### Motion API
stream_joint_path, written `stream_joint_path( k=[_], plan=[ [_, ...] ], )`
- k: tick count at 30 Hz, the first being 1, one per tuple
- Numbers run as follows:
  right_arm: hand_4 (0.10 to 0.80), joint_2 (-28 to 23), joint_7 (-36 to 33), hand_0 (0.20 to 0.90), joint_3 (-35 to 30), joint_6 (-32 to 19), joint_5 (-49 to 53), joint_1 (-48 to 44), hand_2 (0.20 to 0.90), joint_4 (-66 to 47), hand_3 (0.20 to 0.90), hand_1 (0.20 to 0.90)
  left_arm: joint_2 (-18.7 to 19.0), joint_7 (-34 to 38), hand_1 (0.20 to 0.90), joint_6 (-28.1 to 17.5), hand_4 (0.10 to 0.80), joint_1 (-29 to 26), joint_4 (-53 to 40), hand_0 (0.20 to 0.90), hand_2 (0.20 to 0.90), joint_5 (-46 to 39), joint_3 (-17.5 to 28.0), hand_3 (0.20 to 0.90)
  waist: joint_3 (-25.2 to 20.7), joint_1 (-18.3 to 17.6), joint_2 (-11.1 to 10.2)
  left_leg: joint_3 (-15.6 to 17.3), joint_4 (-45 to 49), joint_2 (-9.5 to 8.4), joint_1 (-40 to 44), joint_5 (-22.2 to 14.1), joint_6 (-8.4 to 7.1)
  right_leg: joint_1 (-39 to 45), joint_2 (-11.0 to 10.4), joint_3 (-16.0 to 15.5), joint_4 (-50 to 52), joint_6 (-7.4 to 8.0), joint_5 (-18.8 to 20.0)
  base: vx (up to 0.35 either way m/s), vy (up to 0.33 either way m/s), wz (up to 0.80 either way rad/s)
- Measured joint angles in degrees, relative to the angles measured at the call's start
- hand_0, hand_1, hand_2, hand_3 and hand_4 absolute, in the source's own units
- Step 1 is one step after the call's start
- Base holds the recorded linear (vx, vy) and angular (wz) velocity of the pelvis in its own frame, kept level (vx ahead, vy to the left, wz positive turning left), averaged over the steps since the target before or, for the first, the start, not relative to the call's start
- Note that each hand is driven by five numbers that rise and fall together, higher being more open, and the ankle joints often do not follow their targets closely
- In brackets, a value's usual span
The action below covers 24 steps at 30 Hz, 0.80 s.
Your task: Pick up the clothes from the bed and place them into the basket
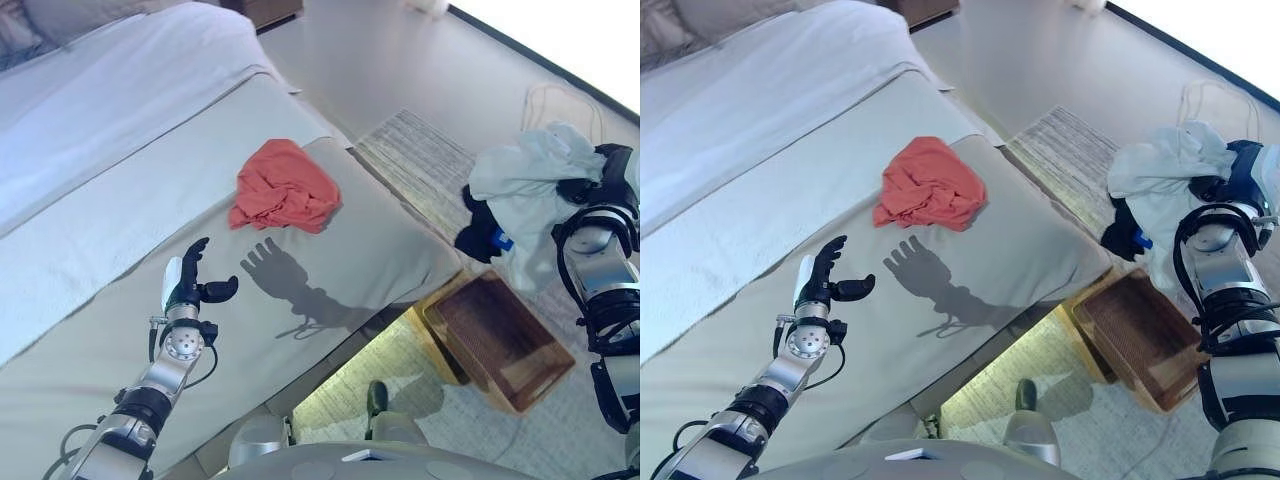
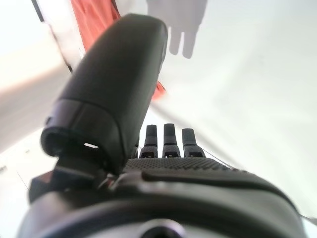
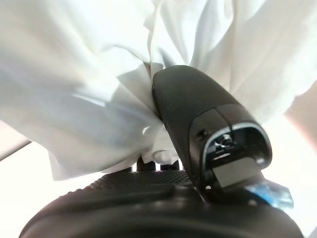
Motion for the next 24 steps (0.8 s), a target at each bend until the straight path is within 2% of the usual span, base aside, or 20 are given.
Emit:
stream_joint_path(
  k=[4, 9, 10, 11, 16, 24],
  plan=[
    [0.1, -0.2, 1.5, 0.3, 0.0, 0.0, 0.0, 1.2, 0.3, -0.1, 0.2, 0.3, -1.0, 0.0, 0.9, 0.0, 0.8, -0.2, 0.0, 0.9, 0.9, 0.5, 0.0, 0.9, -0.1, -1.2, 0.2, 0.7, 0.0, 1.22, 1.1, 0.3, -0.47, 0.7, 1.1, 0.4, 0.0, 0.0, 0.0, 0.003, 0.005, -0.15],
    [0.1, -1.2, 1.4, 0.3, 0.0, 0.2, 0.0, 1.1, 0.3, -0.3, 0.2, 0.3, -2.5, -0.9, 0.9, 0.0, 0.8, -0.3, 0.0, 0.9, 0.9, 1.1, 0.0, 0.9, -0.2, -1.4, 0.3, -0.5, 0.0, 1.94, 0.4, 0.6, -0.9, 0.5, 1.9, -0.2, 0.0, -0.02, 0.0, -0.011, -0.004, 0.09],
    [0.1, -1.3, 1.2, 0.3, 0.0, 0.7, 0.0, 1.1, 0.3, -0.3, 0.2, 0.3, -2.5, -0.9, 0.9, 0.0, 0.8, -0.3, 0.0, 0.9, 0.9, 1.1, 0.0, 0.9, -0.2, -1.3, 0.4, -0.7, 0.0, 2.05, 0.1, 0.3, -1.23, 0.3, 2.1, -0.3, 0.0, -0.04, -0.1, -0.016, -0.016, 0.13],
    [0.1, -1.4, 1.1, 0.3, 0.0, 1.3, 0.0, 1.1, 0.3, -0.3, 0.2, 0.3, -2.4, -0.9, 0.9, 0.0, 0.8, -0.2, 0.0, 0.9, 0.9, 1.1, 0.1, 0.9, -0.4, -0.8, 0.6, -0.7, 0.0, 2.33, -0.3, -0.3, -2.21, -0.2, 2.3, -0.3, 0.0, -0.17, -0.2, -0.01, -0.018, 0.05],
    [0.1, -1.4, 1.1, 0.3, 0.0, 2.4, 0.0, 1.1, 0.3, 2.6, 0.2, 0.3, -1.9, -1.0, 0.9, 0.0, 0.8, 1.4, 0.1, 0.9, 0.9, 1.1, 0.1, 0.9, -0.6, 1.1, 1.0, -0.7, -0.1, 2.1, -1.7, -0.4, -2.32, -1.5, 2.0, -0.1, -0.3, -0.19, -0.2, -0.007, -0.024, 0.02],
    [0.1, -1.4, 1.1, 0.3, -1.2, 3.5, 0.0, 1.2, 0.3, 6.9, 0.2, 0.3, -1.0, -2.4, 0.9, -0.1, 0.8, 4.9, 0.1, 0.9, 0.9, 1.1, 0.1, 0.9, -1.3, 0.8, 2.1, -0.6, -0.1, 2.21, -2.1, 0.1, -2.44, -2.2, 2.3, 0.5, -0.3, -0.48, 0.1, -0.02, -0.029, -0.02]
  ],
)
